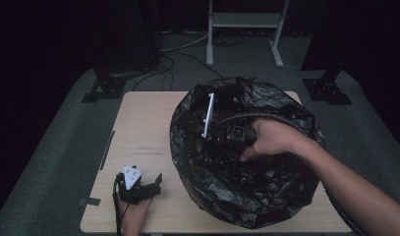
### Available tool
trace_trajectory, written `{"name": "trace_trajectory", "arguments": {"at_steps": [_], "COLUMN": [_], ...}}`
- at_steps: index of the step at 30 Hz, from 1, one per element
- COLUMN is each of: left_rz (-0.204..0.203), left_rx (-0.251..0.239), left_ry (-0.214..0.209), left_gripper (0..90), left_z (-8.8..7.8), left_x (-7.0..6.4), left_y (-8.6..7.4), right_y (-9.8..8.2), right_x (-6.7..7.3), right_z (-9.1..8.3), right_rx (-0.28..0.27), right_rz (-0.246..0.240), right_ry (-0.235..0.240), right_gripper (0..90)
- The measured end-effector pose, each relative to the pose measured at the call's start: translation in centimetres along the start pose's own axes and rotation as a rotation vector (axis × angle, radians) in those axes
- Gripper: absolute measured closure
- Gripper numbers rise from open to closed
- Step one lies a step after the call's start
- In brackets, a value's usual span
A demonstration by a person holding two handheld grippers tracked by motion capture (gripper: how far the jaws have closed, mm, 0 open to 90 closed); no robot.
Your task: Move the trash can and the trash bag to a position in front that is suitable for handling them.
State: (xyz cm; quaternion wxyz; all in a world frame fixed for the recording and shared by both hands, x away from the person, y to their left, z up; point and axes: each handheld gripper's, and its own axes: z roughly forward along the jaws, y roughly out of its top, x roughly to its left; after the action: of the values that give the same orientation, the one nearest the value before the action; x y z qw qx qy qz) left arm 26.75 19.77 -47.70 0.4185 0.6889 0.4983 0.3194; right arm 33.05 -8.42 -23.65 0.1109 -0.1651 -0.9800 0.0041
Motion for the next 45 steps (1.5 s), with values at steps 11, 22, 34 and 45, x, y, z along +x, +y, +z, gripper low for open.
{"name": "trace_trajectory", "arguments": {"at_steps": [11,22,34,45], "left_rz": [0.003,0.003,0.002,0.002], "left_rx": [0.0,0.001,0.002,0.001], "left_ry": [0.002,0.001,0.0,-0.006], "left_gripper": [3.9,3.9,3.9,3.9], "left_z": [0.0,0.0,0.0,0.0], "left_x": [-0.1,0.0,0.0,0.0], "left_y": [0.0,0.0,0.0,0.0], "right_y": [-1.5,-1.5,-0.4,-0.3], "right_x": [-0.1,0.1,0.7,1.0], "right_z": [-2.2,-2.8,-3.4,-0.8], "right_rx": [-0.163,-0.236,-0.415,-0.27], "right_rz": [-0.011,-0.005,-0.11,-0.072], "right_ry": [-0.066,-0.098,-0.209,-0.138], "right_gripper": [54.1,52.6,68.2,76.2]}}
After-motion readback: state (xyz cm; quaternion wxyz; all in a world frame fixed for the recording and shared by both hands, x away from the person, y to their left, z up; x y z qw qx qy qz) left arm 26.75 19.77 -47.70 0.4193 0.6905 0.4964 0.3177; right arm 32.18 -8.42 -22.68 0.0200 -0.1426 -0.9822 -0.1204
